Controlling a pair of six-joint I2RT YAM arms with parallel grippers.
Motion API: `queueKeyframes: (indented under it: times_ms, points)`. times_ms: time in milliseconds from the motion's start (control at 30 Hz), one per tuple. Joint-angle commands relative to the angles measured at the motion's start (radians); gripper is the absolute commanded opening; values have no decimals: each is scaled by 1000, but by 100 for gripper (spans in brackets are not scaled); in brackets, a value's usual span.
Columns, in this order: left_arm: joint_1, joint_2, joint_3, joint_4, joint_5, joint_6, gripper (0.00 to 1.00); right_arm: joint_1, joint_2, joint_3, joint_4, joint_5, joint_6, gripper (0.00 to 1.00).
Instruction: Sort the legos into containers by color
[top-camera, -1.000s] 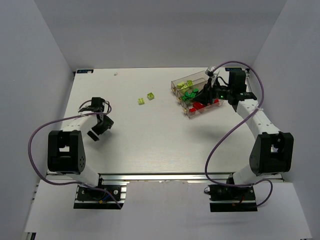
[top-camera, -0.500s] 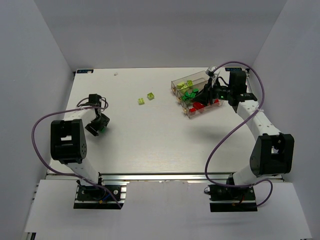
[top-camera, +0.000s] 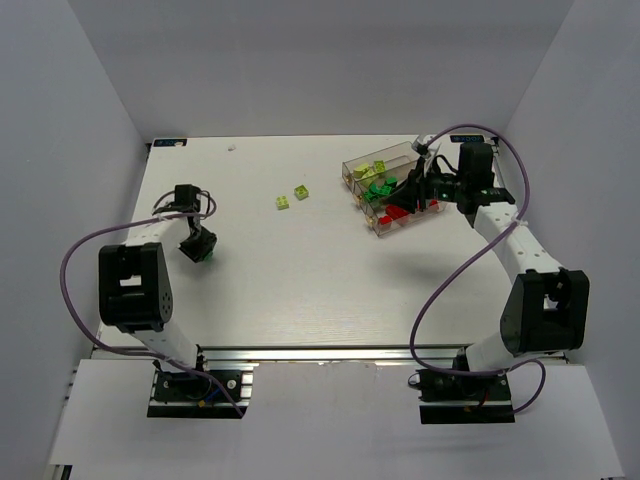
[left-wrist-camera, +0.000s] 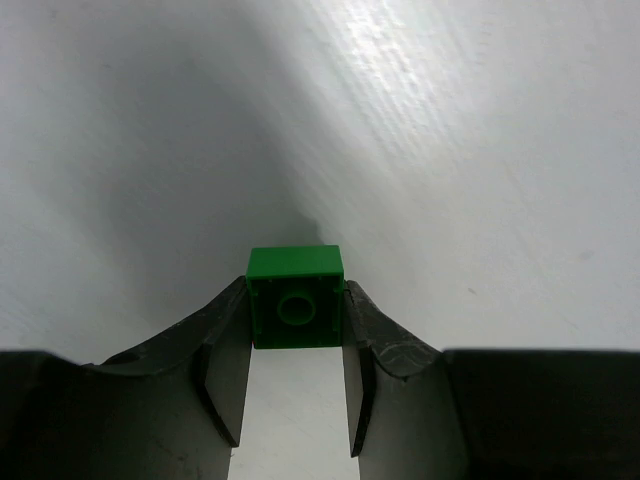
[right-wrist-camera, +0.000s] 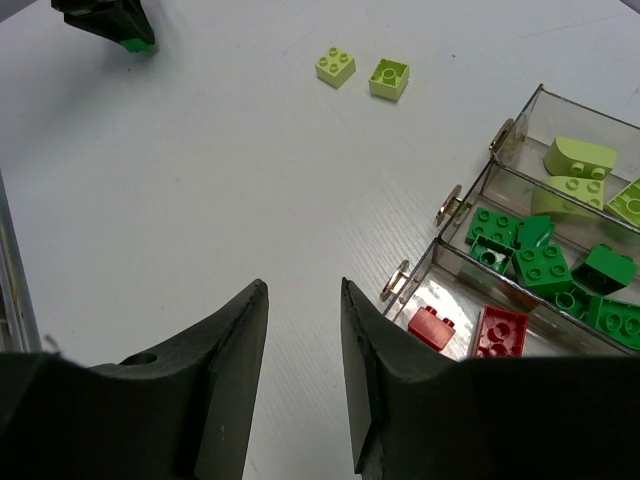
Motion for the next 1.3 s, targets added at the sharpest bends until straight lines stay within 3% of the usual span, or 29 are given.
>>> queueKeyframes:
  times_ms: [0, 133, 367, 433, 467, 533, 600, 767, 1033, 1267]
  points:
    - [2, -101, 6, 72, 110, 37, 14, -3, -44, -13, 21, -17, -9, 41]
    - [-72, -186, -33, 199, 353, 49, 6, -3, -58, -16, 21, -6, -11, 44]
    - [-318, -215, 9, 452, 497, 26, 2, -3, -81, -34, 17, 28, -11, 43]
    - [-365, -176, 35, 532, 515, 22, 2, -6, -90, -42, 15, 36, -5, 35]
    - [-405, -154, 70, 558, 538, 22, 2, -8, -93, -43, 10, 46, -3, 17]
    - [-449, -81, 113, 610, 554, 14, 2, -11, -101, -45, 1, 59, 1, 0]
    - [-471, -15, 211, 659, 590, 11, 2, -17, -113, -53, 1, 80, 4, 0]
    - [-528, 253, 481, 626, 615, 22, 4, -37, -132, -69, 12, 109, 24, 0]
    - [-594, 601, 988, 442, 566, 34, 10, -62, -140, -80, 15, 102, 35, 0]
    - [-617, 754, 1145, 448, 552, -33, 21, -69, -130, -85, 23, 94, 43, 0]
